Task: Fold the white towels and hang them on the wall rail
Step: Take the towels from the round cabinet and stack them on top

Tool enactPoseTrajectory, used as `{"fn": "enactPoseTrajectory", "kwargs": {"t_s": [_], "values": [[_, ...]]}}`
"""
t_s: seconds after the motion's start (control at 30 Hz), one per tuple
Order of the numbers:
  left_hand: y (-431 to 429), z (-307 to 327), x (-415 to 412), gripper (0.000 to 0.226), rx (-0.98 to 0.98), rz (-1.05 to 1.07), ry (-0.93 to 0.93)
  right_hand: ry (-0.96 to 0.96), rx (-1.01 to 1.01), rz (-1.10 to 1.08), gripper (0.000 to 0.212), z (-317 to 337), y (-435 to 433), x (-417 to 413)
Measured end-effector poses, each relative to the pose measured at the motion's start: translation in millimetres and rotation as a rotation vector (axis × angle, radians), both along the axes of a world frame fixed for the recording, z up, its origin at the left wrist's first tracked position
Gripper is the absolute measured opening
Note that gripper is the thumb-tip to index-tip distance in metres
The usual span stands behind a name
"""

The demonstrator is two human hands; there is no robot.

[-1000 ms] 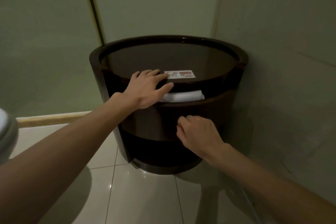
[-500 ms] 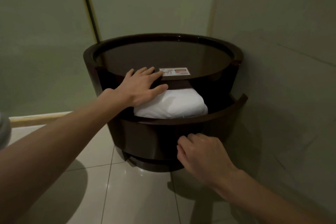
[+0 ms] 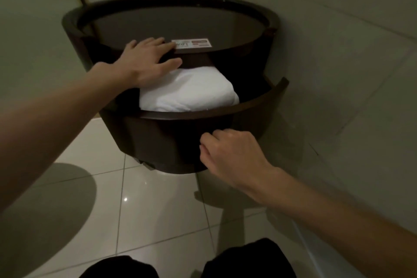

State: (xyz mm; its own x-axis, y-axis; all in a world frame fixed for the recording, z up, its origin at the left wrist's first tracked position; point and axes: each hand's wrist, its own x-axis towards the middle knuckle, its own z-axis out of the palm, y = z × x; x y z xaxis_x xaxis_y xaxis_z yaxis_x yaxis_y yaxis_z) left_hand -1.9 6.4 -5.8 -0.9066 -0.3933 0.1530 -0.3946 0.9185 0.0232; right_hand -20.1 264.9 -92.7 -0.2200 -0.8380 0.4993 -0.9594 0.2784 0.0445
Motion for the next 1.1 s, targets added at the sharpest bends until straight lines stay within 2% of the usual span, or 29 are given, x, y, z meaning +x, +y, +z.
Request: {"fn": "enactPoseTrajectory", "kwargs": {"t_s": [0.07,0.23,1.1], "values": [[1,1,1,0.079,0.007,-0.002,-0.003,-0.004,0.015,-0.011,0.014,1,6,3],[4,2,1,0.063,-0.009,0.005,0.004,-0.005,0.052,-0.023,0.014,3,13,8],[4,2,1,0.062,-0.011,-0.010,0.011,-0.018,0.127,-0.034,0.017,8,19,14]]}}
